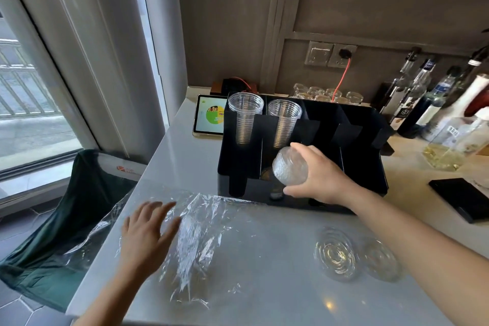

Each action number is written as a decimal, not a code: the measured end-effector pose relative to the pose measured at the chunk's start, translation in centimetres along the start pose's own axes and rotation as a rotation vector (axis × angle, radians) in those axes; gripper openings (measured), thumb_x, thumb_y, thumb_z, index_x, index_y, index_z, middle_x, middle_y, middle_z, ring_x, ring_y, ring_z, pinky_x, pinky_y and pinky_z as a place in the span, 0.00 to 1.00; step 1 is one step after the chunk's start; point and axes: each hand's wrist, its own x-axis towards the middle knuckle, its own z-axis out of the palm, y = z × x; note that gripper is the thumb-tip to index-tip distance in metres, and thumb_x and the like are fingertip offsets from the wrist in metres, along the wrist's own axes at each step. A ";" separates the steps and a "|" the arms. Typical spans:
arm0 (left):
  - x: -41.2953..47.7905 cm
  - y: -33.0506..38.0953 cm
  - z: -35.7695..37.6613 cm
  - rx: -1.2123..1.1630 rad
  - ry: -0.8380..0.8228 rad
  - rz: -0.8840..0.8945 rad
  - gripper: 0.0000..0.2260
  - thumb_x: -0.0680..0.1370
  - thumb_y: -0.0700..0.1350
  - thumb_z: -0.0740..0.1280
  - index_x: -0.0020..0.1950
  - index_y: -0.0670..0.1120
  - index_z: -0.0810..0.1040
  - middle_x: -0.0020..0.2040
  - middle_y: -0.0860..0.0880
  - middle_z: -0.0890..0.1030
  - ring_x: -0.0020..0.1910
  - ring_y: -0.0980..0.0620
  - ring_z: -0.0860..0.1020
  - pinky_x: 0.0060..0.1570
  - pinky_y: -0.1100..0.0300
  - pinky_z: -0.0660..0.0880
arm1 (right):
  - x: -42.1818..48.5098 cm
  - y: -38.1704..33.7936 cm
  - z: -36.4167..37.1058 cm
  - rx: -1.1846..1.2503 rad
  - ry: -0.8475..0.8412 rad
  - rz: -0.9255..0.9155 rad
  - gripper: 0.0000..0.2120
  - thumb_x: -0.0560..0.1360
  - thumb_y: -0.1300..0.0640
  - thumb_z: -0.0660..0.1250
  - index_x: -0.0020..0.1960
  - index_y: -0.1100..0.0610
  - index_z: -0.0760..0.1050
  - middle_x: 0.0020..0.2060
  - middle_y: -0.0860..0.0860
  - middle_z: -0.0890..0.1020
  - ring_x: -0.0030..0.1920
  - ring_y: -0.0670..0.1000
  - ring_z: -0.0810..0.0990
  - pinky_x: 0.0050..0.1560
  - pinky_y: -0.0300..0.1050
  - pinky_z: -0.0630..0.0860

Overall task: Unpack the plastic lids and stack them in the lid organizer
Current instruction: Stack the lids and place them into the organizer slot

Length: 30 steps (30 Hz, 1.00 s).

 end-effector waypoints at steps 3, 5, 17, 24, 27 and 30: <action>-0.3 -2.1 2.5 0.080 -0.084 -0.023 0.32 0.74 0.73 0.45 0.72 0.65 0.72 0.76 0.49 0.70 0.80 0.45 0.59 0.77 0.38 0.45 | 2.7 0.4 -0.1 -0.044 -0.045 0.034 0.57 0.57 0.39 0.78 0.79 0.49 0.55 0.70 0.48 0.67 0.68 0.52 0.70 0.65 0.47 0.71; -0.9 -3.0 3.8 0.158 -0.103 0.004 0.30 0.75 0.74 0.42 0.72 0.68 0.69 0.76 0.52 0.69 0.80 0.47 0.57 0.77 0.40 0.42 | 3.9 0.2 -0.1 -0.101 -0.069 0.032 0.57 0.57 0.37 0.77 0.79 0.48 0.54 0.71 0.48 0.67 0.69 0.53 0.70 0.64 0.49 0.73; -1.1 -2.8 3.8 0.195 -0.072 -0.004 0.26 0.77 0.69 0.46 0.70 0.68 0.72 0.74 0.53 0.72 0.79 0.47 0.62 0.78 0.39 0.47 | 6.1 0.6 1.5 -0.393 -0.090 -0.041 0.51 0.60 0.38 0.75 0.76 0.52 0.58 0.65 0.52 0.72 0.67 0.59 0.69 0.69 0.50 0.61; -1.1 -2.8 4.0 0.204 -0.059 -0.004 0.24 0.78 0.68 0.47 0.69 0.67 0.72 0.73 0.53 0.73 0.77 0.47 0.64 0.77 0.38 0.50 | 6.9 1.4 3.2 -0.520 -0.114 -0.129 0.55 0.58 0.33 0.71 0.78 0.54 0.55 0.66 0.53 0.71 0.64 0.59 0.71 0.69 0.50 0.63; -1.1 -2.9 4.1 0.213 -0.051 -0.006 0.23 0.79 0.67 0.48 0.69 0.67 0.72 0.71 0.54 0.73 0.76 0.47 0.65 0.77 0.38 0.51 | 7.4 1.5 3.2 -0.635 -0.210 -0.157 0.56 0.57 0.26 0.66 0.76 0.55 0.59 0.64 0.53 0.74 0.63 0.60 0.73 0.69 0.52 0.67; -1.1 -3.0 4.2 0.210 -0.039 -0.004 0.22 0.79 0.66 0.50 0.68 0.67 0.73 0.70 0.54 0.74 0.76 0.46 0.66 0.77 0.38 0.52 | 7.9 1.4 3.3 -0.711 -0.235 -0.186 0.48 0.58 0.26 0.65 0.69 0.55 0.67 0.57 0.52 0.77 0.55 0.58 0.76 0.63 0.51 0.70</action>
